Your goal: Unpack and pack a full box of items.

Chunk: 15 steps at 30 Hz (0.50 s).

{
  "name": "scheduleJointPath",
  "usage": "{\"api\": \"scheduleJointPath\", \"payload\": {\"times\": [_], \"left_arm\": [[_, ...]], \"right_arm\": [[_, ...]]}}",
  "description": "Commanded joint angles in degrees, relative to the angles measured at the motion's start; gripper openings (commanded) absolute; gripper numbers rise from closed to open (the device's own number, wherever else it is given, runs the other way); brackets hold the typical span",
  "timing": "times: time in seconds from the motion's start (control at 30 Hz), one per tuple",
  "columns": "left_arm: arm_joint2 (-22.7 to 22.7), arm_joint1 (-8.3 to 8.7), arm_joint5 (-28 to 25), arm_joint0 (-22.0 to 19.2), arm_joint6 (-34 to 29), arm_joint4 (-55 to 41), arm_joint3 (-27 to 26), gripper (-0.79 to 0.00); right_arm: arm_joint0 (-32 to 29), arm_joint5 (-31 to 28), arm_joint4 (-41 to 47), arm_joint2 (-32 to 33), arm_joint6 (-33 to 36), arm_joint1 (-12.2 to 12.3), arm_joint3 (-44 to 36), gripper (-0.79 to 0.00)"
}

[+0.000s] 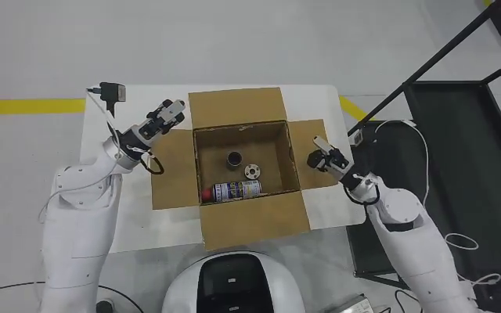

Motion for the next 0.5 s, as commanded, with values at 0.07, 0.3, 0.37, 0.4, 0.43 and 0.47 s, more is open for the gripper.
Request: {"api": "scheduleJointPath", "payload": {"times": [0.07, 0.3, 0.37, 0.4, 0.43, 0.47], "left_arm": [[0.0, 0.20, 0.0, -0.1, 0.6, 0.4, 0.2, 0.000], [-0.3, 0.61, 0.2, 0.2, 1.3, 0.7, -0.2, 0.000], [-0.5, 0.72, 0.3, 0.3, 1.5, 0.7, -0.3, 0.000], [-0.5, 0.77, 0.3, 0.3, 1.6, 0.7, -0.4, 0.000], [-0.5, 0.82, 0.4, 0.4, 1.8, 0.7, -0.5, 0.000], [-0.5, 0.87, 0.4, 0.4, 1.8, 0.7, -0.5, 0.000]], "right_arm": [[2.6, 2.2, -4.0, -1.5, -2.0, -0.2, 3.4, 0.000], [5.8, 5.8, -6.6, -6.0, 1.0, -0.6, 7.0, 0.000], [6.1, 6.2, -7.0, -7.0, 2.1, -0.7, 7.1, 0.000], [6.2, 6.4, -7.1, -7.5, 2.7, -0.8, 7.0, 0.000], [6.4, 6.6, -7.2, -7.9, 3.4, -0.8, 7.0, 0.000], [6.5, 6.7, -7.4, -8.3, 3.8, -0.9, 7.0, 0.000]]}}
